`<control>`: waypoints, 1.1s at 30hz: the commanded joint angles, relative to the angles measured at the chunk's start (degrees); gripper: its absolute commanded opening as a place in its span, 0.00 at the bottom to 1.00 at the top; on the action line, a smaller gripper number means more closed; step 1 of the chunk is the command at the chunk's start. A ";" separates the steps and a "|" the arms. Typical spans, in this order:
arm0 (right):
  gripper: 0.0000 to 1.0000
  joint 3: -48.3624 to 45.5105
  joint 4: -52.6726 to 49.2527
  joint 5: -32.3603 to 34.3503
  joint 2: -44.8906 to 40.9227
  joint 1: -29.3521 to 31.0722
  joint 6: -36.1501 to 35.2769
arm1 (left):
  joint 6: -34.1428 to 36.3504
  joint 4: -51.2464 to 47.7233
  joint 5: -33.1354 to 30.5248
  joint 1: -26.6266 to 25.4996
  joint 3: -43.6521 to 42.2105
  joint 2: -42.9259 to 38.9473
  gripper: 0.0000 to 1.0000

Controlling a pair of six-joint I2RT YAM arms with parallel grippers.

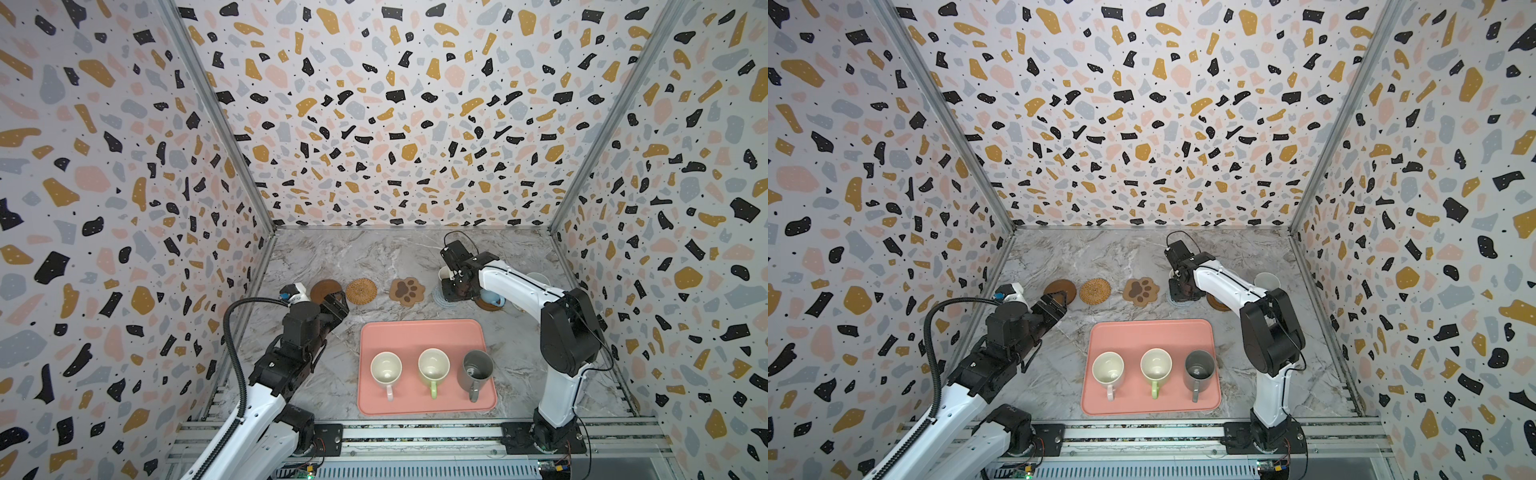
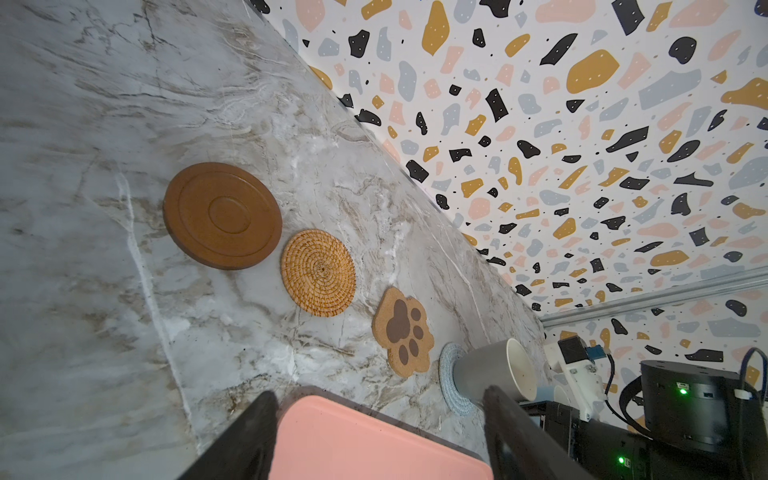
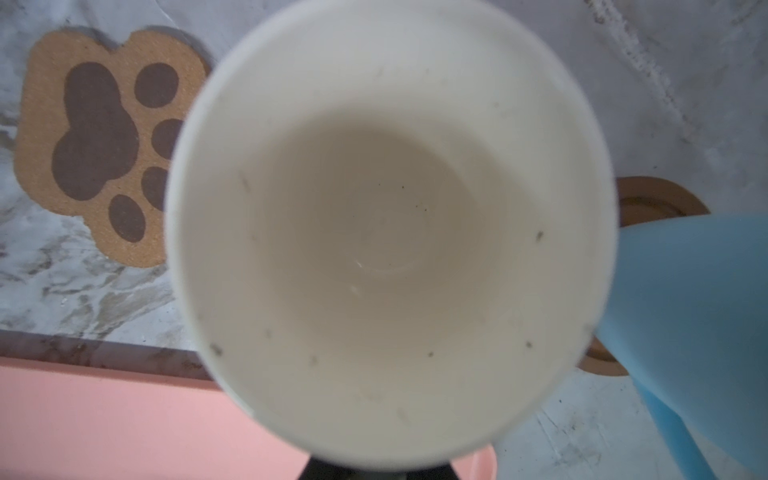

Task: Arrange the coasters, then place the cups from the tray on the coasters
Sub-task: 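Lower the white mug onto the blue knit coaster and open the right gripper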

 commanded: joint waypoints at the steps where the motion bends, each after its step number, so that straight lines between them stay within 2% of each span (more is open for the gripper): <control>1: 0.23 0.72 -0.80 0.53 -1.17 0.60 0.70 | 0.20 1.09 0.00 0.27 -0.74 -0.72 0.79; 20: 0.42 -0.77 -1.91 1.19 -4.98 0.88 1.57 | 0.38 1.29 0.28 0.20 -0.54 -0.63 0.79; 33: 0.55 -1.32 -3.69 2.81 -14.34 -0.35 1.31 | 1.07 0.46 -0.07 0.24 0.41 0.25 0.79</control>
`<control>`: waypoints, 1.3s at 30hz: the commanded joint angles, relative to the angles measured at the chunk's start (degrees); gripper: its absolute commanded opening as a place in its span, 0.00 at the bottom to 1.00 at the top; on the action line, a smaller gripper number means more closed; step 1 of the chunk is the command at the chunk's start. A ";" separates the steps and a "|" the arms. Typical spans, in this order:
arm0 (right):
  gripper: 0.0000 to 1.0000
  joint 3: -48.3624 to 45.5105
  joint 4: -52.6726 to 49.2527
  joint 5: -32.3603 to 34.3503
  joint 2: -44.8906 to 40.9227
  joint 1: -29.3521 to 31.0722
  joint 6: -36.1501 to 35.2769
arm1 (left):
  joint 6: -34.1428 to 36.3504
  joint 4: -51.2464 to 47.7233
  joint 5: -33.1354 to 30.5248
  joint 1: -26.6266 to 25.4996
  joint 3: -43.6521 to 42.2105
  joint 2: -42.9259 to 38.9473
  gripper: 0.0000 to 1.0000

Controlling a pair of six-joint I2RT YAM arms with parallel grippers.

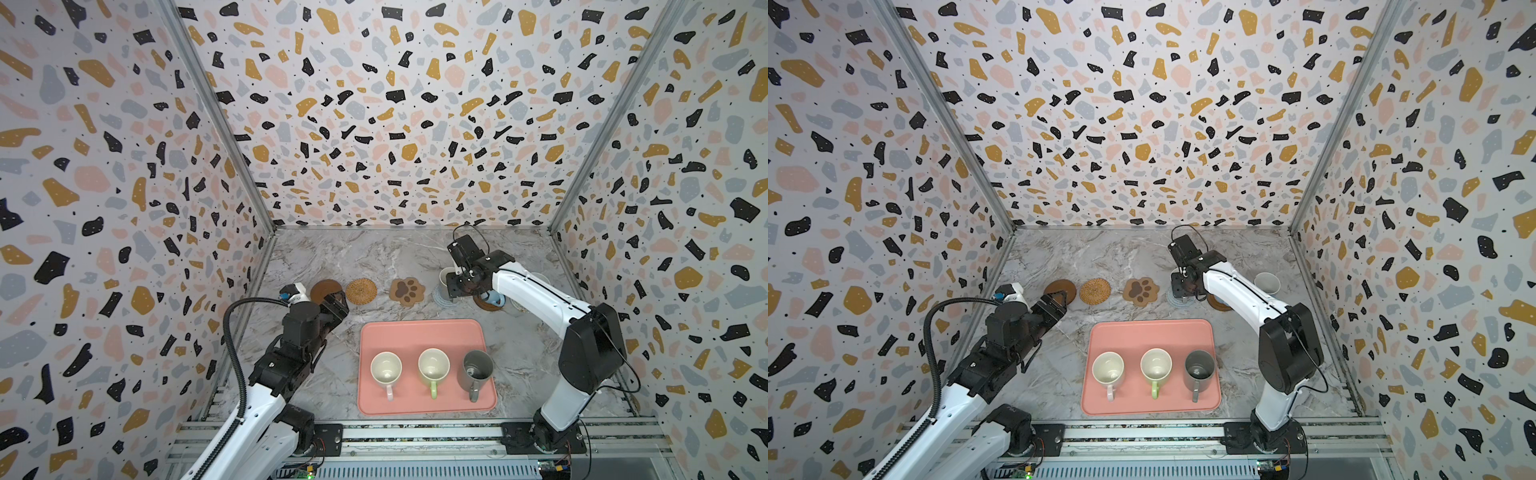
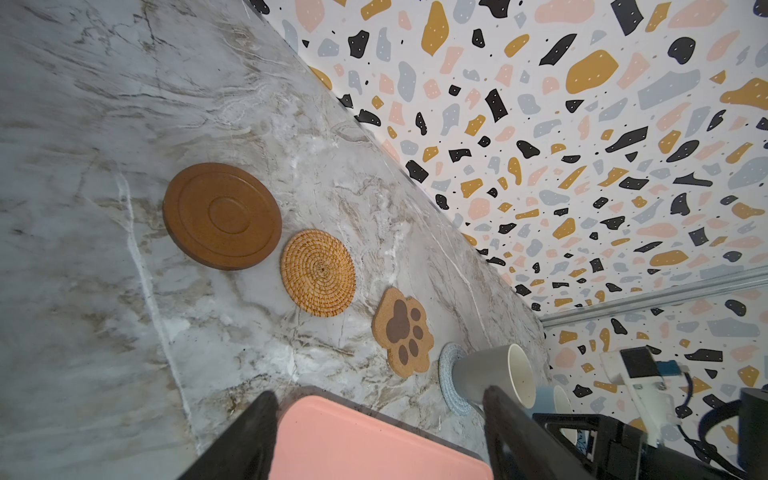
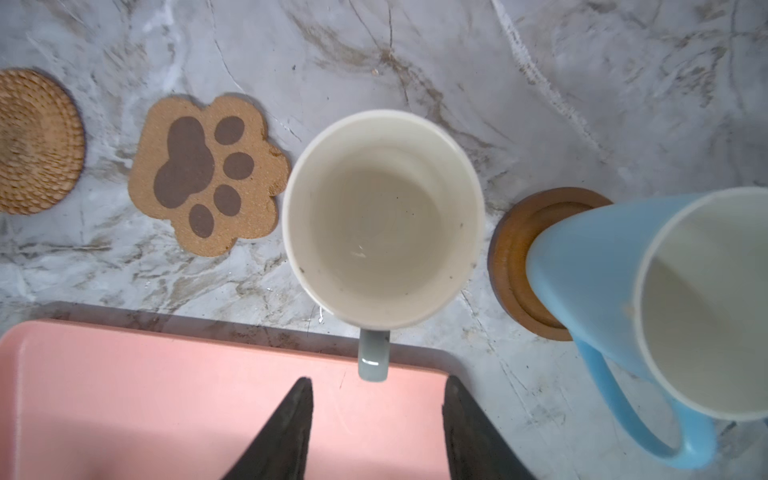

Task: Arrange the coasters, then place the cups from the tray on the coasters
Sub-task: 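Lower the white mug onto the blue knit coaster and open the right gripper, then raise the right gripper away while the left arm swings over the pink tray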

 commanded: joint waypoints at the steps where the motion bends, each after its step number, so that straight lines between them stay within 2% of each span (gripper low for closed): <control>1: 0.55 -0.12 -2.41 1.45 -5.07 -0.54 0.25 | 1.08 0.38 -0.17 0.19 0.49 0.18 0.79; 7: 0.58 -1.20 -2.25 1.13 -10.94 -1.81 -0.38 | 0.97 -0.01 -0.41 0.21 0.78 0.59 0.79; 17: 0.61 -6.24 2.68 -3.20 -20.78 -5.75 -0.98 | 2.23 -3.92 -1.18 0.23 3.88 2.16 0.78; 28: 0.63 -13.15 7.22 -8.43 -25.29 -10.39 -3.78 | 6.22 -14.67 -2.08 0.23 10.02 1.28 0.78; 34: 0.64 -15.90 8.89 -11.56 -26.05 -11.82 -5.38 | 5.75 -22.06 -1.11 -0.25 12.62 -1.11 0.75; 39: 0.64 -18.58 10.34 -13.28 -26.40 -12.21 -6.28 | 4.61 -30.00 -2.40 -3.05 14.99 -3.68 0.73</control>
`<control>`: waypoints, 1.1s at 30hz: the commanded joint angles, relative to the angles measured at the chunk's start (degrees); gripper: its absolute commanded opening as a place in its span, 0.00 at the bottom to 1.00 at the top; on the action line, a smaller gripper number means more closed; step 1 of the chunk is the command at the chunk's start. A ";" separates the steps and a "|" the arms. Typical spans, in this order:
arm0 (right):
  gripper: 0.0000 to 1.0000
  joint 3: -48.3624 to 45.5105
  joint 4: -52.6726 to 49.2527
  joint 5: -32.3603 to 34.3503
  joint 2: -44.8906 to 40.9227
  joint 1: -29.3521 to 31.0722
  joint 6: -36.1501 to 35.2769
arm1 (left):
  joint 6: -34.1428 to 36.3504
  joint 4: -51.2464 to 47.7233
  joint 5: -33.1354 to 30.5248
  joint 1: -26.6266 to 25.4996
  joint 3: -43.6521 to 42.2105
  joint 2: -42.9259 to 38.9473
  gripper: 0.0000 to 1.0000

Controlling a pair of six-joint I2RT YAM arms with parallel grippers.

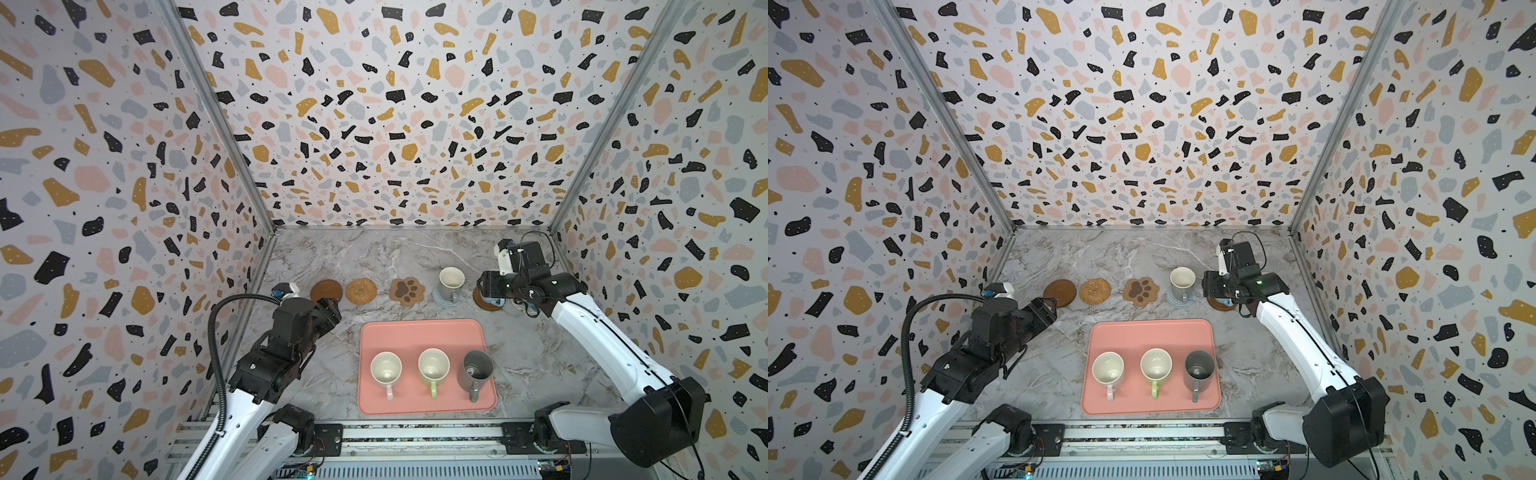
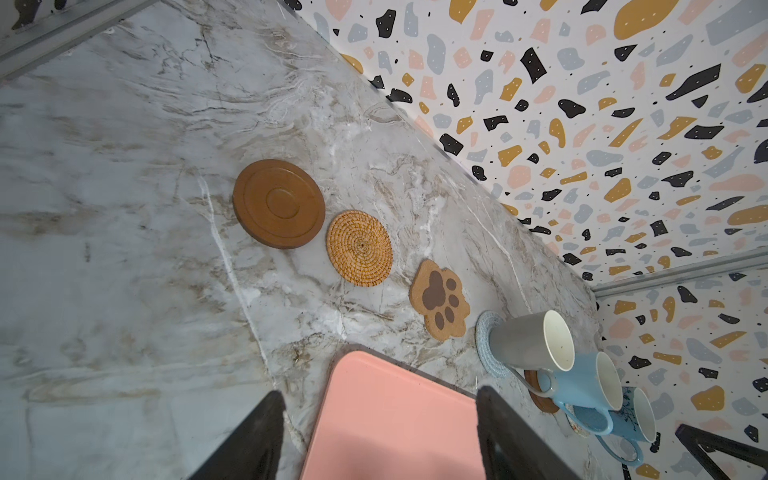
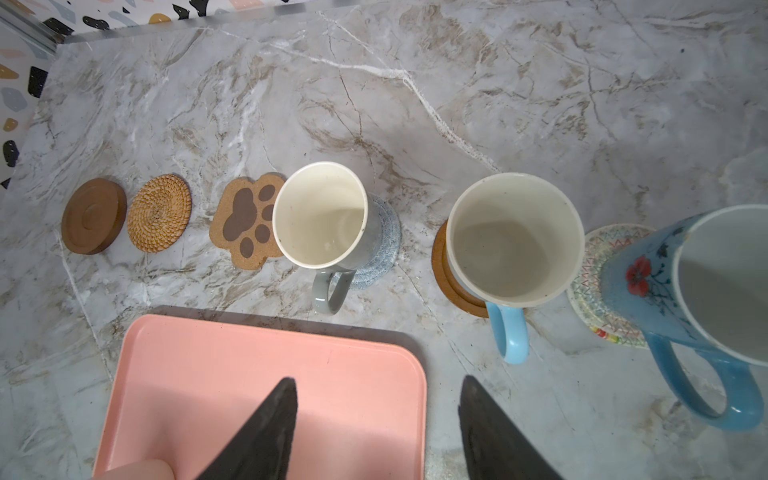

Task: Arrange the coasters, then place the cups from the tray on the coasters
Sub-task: 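Raise the right gripper away while the left arm swings over the pink tray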

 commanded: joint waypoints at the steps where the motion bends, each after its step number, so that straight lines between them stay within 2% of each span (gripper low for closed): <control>1: 0.64 -1.25 1.43 -2.17 -2.21 -0.25 -1.43 | 0.01 -7.61 -1.19 -2.25 2.58 -1.80 0.73; 10: 0.65 -2.32 2.21 -2.30 -3.19 -0.91 -1.61 | -3.99 -10.18 -0.79 -10.83 1.12 -1.71 0.76; 13: 0.65 -2.41 1.98 -1.78 -3.67 -1.15 -1.35 | -5.01 -10.07 -2.73 -16.34 1.41 0.10 0.76; 19: 0.65 -3.11 1.69 -1.28 -4.31 -1.64 -0.87 | -9.15 -8.35 -8.89 -31.68 2.69 6.65 0.76; 22: 0.65 -2.85 1.30 -1.38 -4.30 -1.73 -0.74 | -9.23 -7.23 -10.78 -36.47 4.39 11.75 0.76; 26: 0.65 -2.56 0.33 -0.90 -4.41 -1.80 -1.25 | -7.33 -8.11 -13.40 -38.68 9.01 15.90 0.77; 30: 0.66 -2.68 -0.04 -0.71 -4.67 -2.25 -1.37 | -5.01 -5.30 -10.25 -39.24 10.54 19.05 0.76; 33: 0.66 -2.78 -0.12 -0.78 -4.78 -2.43 -1.32 | -3.60 -4.91 -9.61 -42.65 12.77 23.29 0.75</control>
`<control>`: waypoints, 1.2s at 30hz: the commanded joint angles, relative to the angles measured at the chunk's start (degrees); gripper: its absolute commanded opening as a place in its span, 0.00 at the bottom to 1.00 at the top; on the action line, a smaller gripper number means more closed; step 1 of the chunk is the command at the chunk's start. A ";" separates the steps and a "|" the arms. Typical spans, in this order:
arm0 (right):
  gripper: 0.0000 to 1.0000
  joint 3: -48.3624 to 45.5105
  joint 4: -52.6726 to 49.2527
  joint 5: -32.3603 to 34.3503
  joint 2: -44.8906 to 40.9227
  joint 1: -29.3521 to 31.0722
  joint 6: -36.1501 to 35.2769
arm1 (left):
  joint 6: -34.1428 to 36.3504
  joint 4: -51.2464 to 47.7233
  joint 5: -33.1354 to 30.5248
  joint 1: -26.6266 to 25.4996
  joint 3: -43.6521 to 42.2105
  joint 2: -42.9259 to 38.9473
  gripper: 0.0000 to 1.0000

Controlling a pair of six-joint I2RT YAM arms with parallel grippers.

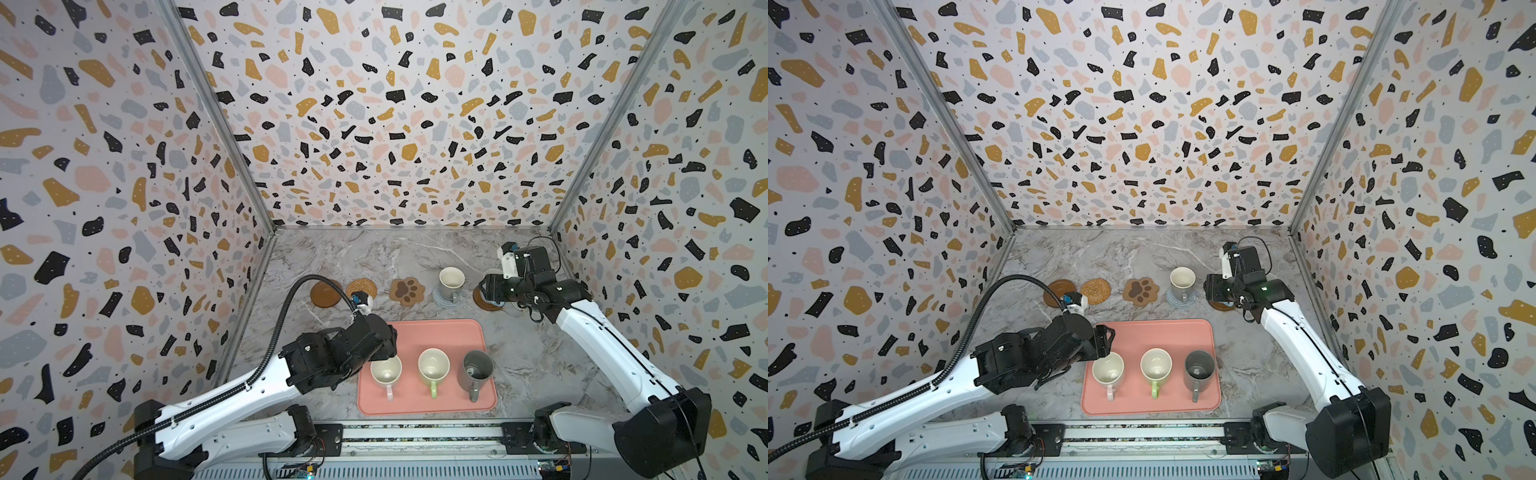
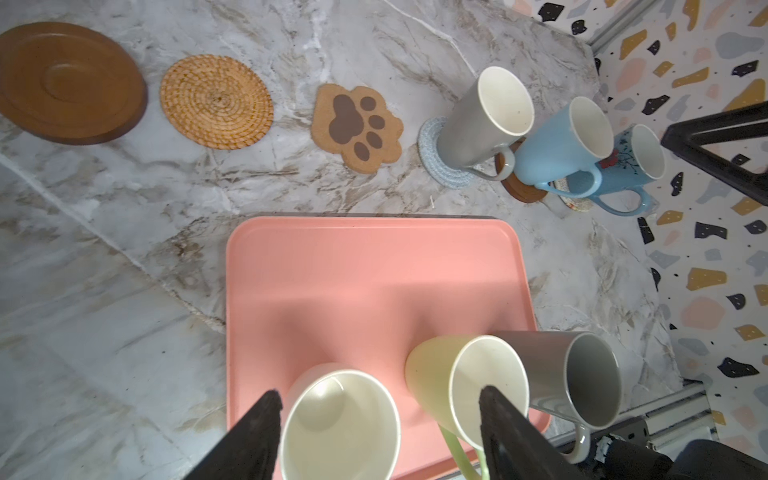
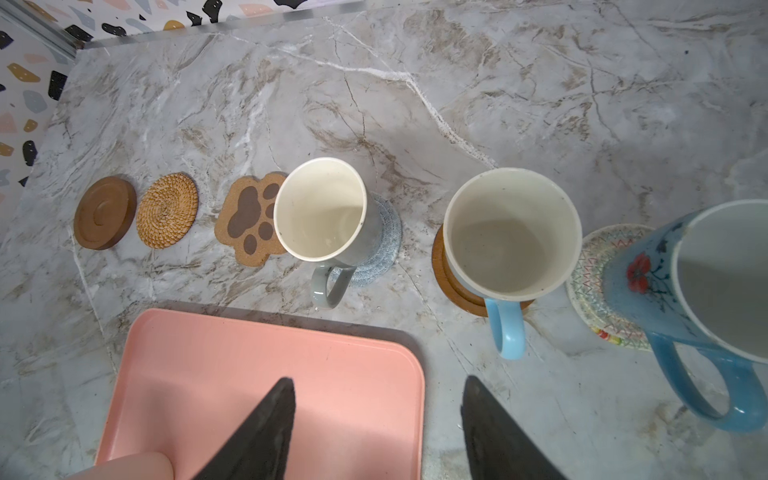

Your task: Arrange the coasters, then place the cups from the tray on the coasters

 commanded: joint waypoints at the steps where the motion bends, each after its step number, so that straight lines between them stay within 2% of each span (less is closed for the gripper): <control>1: 0.66 -0.14 -1.66 0.61 -2.04 -0.40 -0.51 | 2.93 1.85 0.22 -3.84 3.04 4.50 0.75; 10: 0.66 -0.40 -1.90 0.27 -2.17 -1.01 -0.90 | 3.53 1.61 1.72 -11.84 8.90 14.00 0.74; 19: 0.66 -1.31 -1.61 -0.21 -3.07 -2.06 -1.16 | -4.08 4.87 6.07 -20.95 5.86 15.87 0.68; 25: 0.66 -1.72 -1.65 -0.97 -3.35 -2.40 -1.31 | -3.39 5.08 9.23 -22.27 6.48 21.38 0.66; 36: 0.67 -2.58 -1.99 -1.44 -4.67 -3.30 -1.79 | -5.80 6.15 10.60 -22.05 6.25 26.75 0.60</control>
